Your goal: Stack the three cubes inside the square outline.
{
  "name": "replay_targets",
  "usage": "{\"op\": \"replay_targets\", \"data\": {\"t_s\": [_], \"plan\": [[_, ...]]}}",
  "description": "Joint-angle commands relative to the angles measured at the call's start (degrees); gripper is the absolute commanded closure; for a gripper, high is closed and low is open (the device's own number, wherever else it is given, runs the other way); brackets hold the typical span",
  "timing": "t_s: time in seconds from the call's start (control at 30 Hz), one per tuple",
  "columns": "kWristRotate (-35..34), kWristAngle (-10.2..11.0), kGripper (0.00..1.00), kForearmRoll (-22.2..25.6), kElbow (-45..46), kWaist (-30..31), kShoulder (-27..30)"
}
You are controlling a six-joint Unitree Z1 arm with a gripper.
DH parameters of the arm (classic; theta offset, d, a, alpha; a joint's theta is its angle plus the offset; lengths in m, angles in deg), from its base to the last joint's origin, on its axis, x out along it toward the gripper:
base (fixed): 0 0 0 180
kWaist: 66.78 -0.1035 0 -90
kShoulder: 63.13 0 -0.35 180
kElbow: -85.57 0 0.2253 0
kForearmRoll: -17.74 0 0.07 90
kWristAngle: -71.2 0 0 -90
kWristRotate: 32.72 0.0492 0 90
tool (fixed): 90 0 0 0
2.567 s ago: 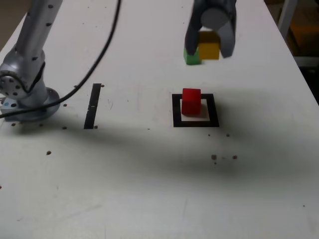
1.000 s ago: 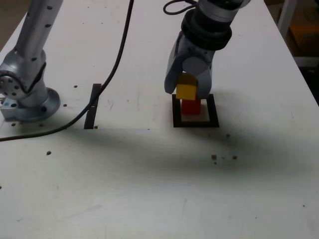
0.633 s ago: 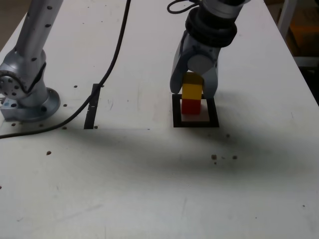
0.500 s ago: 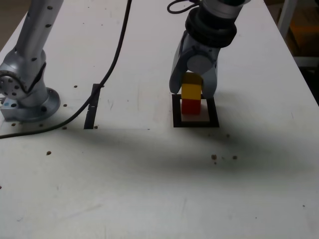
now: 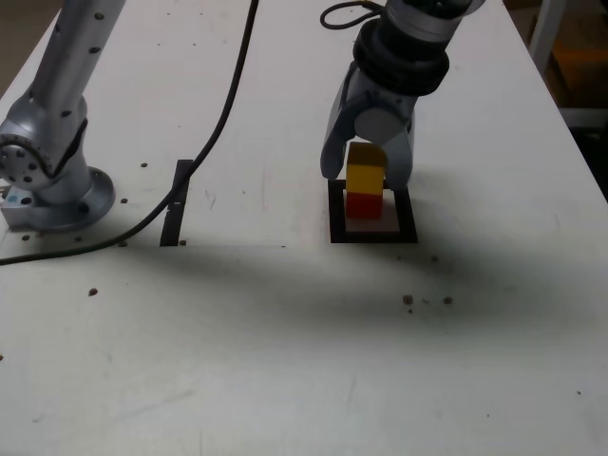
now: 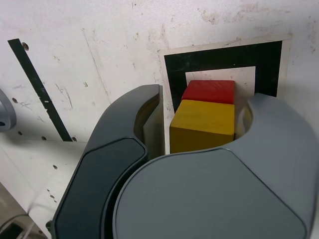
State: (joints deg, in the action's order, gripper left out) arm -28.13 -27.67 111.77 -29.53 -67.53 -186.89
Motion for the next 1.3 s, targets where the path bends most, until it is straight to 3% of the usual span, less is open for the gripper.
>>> {"op": "replay_targets", "data": {"t_s": [0.0,0.23,0.43,0.57,0.77,0.9,1.27], "plan": [[0.0,0.1,0.01,0.1,-0.1,-0.1,0.3],[-0.2,1.7,0.0,0.2,-1.0,-0.1,2.3],[-0.8,7.0,0.0,1.7,-1.5,-2.0,9.8],[1.7,8.3,0.0,4.5,-2.2,-6.9,12.2],[7.8,9.0,0.0,5.9,-2.7,-15.5,11.7],[11.6,8.3,0.0,5.3,-2.6,-20.7,8.9],[15.0,6.2,0.0,2.4,-6.8,-25.1,-2.3]]}}
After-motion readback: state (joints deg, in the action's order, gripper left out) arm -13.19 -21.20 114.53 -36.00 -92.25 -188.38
